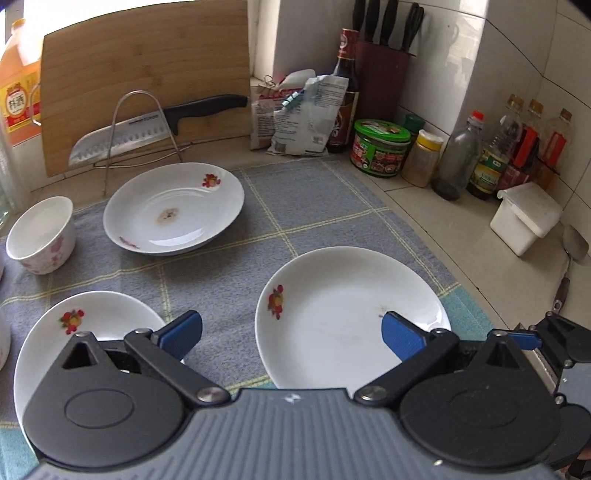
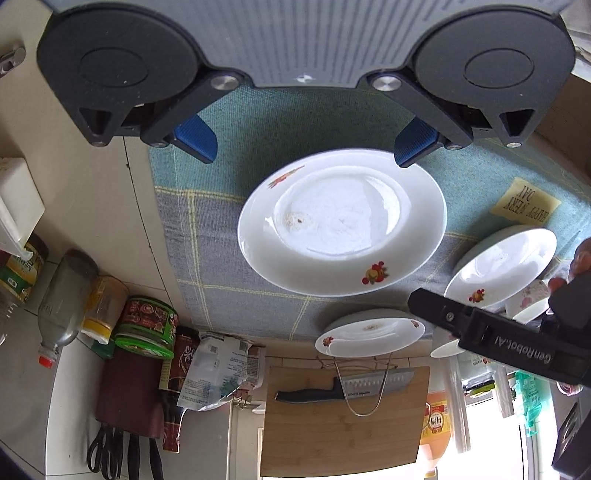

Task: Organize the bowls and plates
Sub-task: 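Reach the left gripper to the white plate by the wall and grasp its rim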

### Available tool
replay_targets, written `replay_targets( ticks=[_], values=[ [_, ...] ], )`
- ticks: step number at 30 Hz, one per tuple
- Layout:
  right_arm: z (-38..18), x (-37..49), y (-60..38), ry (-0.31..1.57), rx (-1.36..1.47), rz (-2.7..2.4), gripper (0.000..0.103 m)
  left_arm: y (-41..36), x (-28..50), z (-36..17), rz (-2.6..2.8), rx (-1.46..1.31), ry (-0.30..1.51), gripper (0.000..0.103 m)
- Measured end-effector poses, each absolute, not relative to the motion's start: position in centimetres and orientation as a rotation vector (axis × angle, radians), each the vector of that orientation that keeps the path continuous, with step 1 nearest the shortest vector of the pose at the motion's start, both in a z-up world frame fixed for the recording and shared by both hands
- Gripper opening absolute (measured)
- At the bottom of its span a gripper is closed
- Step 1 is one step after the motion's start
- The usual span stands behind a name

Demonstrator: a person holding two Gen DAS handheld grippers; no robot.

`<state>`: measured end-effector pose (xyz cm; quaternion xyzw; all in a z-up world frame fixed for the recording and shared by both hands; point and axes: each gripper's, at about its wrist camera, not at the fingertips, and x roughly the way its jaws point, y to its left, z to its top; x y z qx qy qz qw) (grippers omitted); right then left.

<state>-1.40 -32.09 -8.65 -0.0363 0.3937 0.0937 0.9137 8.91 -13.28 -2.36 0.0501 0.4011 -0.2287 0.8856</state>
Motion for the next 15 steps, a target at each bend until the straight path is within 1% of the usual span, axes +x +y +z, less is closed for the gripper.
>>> replay_targets(
  ticks=[5, 15],
  values=[
    [-11.0, -0.8, -31.8, 0.853, -0.084, 0.205, 0.103, -14.6, 10.5, -3.1, -0.533, 0.166, 0.841, 0.102],
    [-11.8, 0.3, -31.1, 0.809, -0.113, 0.244, 0.103, -15.9, 14.0, -5.7, -0.556, 0.25, 0.936, 0.102]
  ],
)
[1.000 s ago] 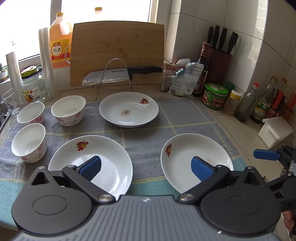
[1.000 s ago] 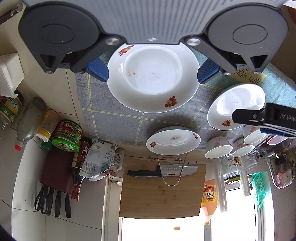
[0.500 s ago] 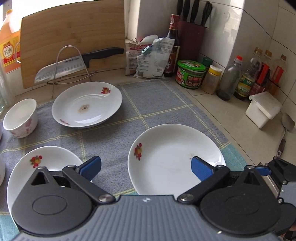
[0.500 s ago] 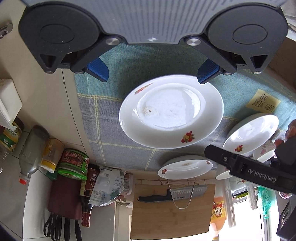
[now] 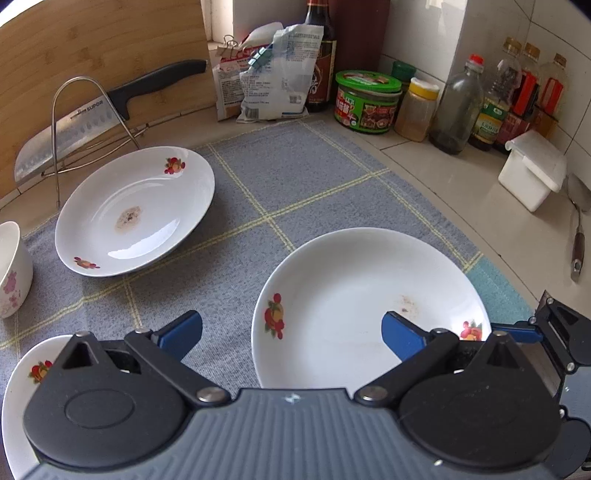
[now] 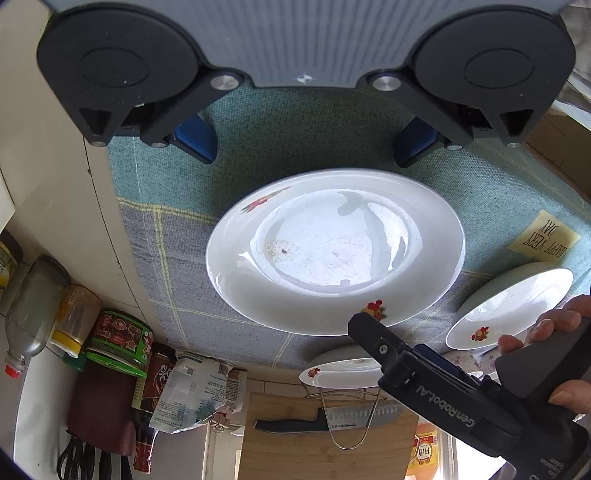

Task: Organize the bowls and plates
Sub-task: 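Reach the left gripper to the white plate by the wall and grasp its rim, then lift the held plate with the left gripper and carry it toward the other plate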

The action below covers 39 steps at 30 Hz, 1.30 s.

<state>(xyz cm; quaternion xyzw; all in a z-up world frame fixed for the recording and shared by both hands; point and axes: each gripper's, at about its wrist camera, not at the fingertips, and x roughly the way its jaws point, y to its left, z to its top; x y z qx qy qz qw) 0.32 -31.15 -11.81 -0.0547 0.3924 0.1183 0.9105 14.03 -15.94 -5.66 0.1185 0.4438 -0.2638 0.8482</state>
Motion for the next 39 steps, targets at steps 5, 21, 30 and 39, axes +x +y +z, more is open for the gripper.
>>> replay_targets(
  ticks=[5, 21, 30, 39],
  values=[
    [-12.0, 0.3, -31.2, 0.78, -0.116, 0.258, 0.103, -16.2, 15.2, -6.5, -0.594, 0.268, 0.971, 0.102],
    [-12.4, 0.9, -31.7, 0.717, -0.144, 0.358, 0.103, -17.8, 17.4, -7.8, -0.765, 0.325, 1.046, 0.079],
    [-12.3, 1.1, -31.7, 0.721, -0.162, 0.391, 0.103, -18.0, 18.2, -8.3, -0.815, 0.345, 1.08, 0.068],
    [-11.9, 1.0, -31.3, 0.719, -0.199, 0.423, 0.098, -18.4, 18.5, -8.6, -0.842, 0.369, 1.091, 0.067]
  ],
)
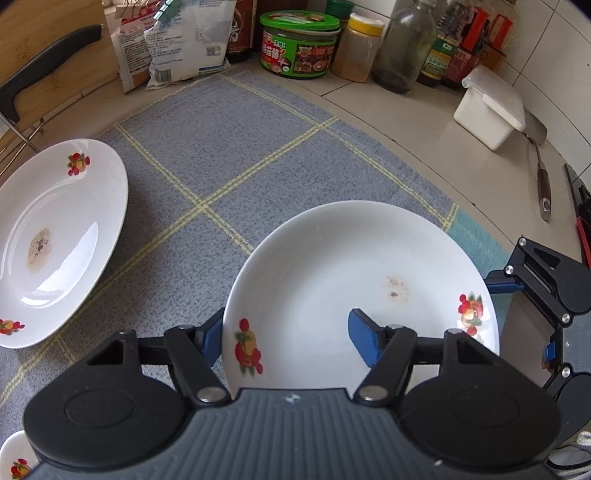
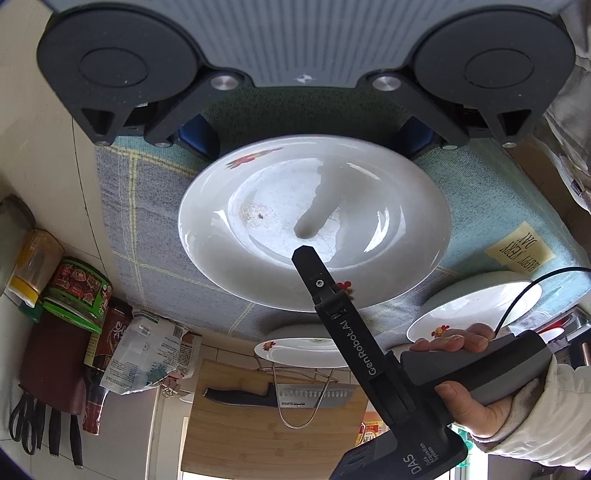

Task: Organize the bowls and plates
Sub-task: 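Lift the held plate with the left gripper and carry it toward the other plate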

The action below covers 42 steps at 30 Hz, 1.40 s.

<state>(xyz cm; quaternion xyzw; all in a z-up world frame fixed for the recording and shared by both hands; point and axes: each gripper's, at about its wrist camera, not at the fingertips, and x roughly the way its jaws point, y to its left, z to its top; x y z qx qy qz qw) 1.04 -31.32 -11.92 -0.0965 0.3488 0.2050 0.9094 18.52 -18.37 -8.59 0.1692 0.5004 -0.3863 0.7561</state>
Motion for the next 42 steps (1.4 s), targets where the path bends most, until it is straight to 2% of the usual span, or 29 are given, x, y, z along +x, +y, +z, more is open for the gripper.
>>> replay_targets(
  ticks=[25, 42],
  values=[
    [-10.8, 1.7, -31.4, 0.736, -0.244, 0.4, 0.096, -19.2, 19.0, -7.7, -0.852, 0.385, 1.074, 0.067],
    [-10.0, 5.1, -34.4, 0.73, -0.221, 0.322, 0.096, -23.4, 23.1, -6.6, -0.905, 0.399, 1.017, 0.067]
  ],
)
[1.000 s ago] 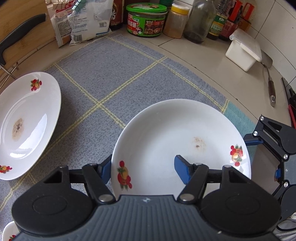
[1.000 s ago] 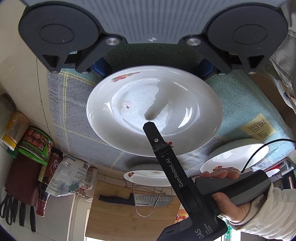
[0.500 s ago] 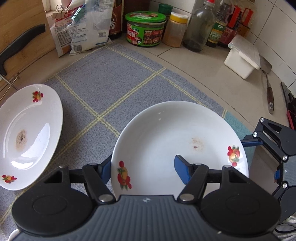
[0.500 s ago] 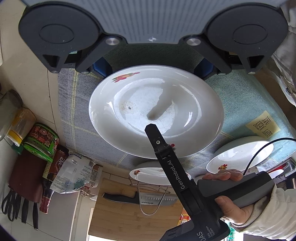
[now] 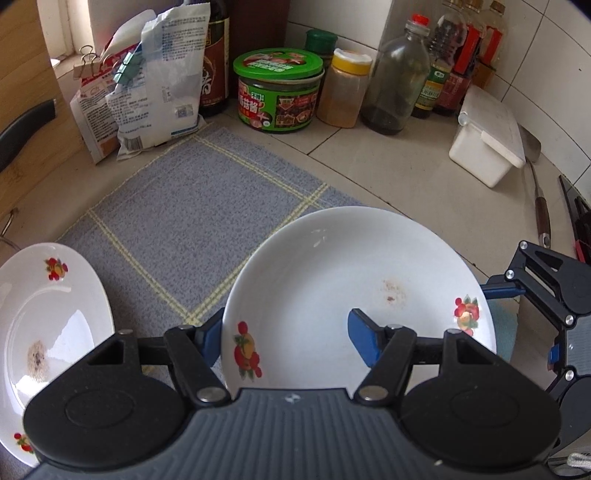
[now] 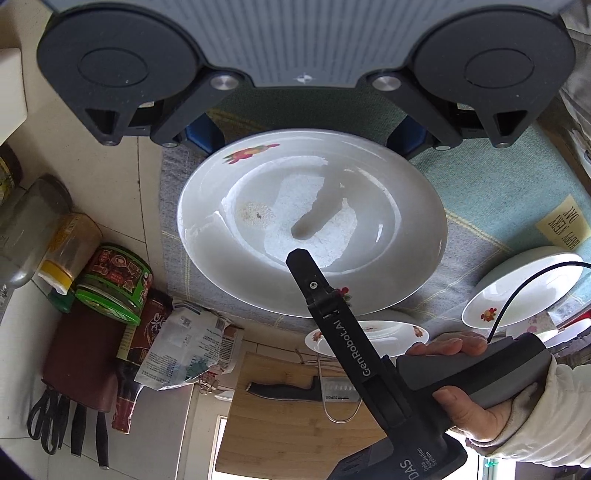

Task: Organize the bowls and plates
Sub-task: 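Lift the held plate with the left gripper and carry it toward the other plate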

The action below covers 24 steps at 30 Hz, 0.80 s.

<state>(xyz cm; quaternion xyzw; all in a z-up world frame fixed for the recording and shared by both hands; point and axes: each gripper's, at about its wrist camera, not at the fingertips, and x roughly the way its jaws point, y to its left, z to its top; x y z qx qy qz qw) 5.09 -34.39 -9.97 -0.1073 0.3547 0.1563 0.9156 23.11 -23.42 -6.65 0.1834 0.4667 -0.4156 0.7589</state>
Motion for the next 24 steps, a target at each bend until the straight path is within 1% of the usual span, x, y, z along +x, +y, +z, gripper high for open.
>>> replay_targets(
  ticks=[12, 24],
  values=[
    [-10.6, 8.2, -36.4, 0.743, -0.217, 0.27, 0.096, -26.4, 26.1, -7.4, -0.948, 0.43, 0.99, 0.067],
    [-11.1, 10.2, -37.4, 0.755, -0.207, 0.237, 0.096, -27.9, 27.9, -8.1, -0.966, 0.425, 0.969, 0.067]
  ],
)
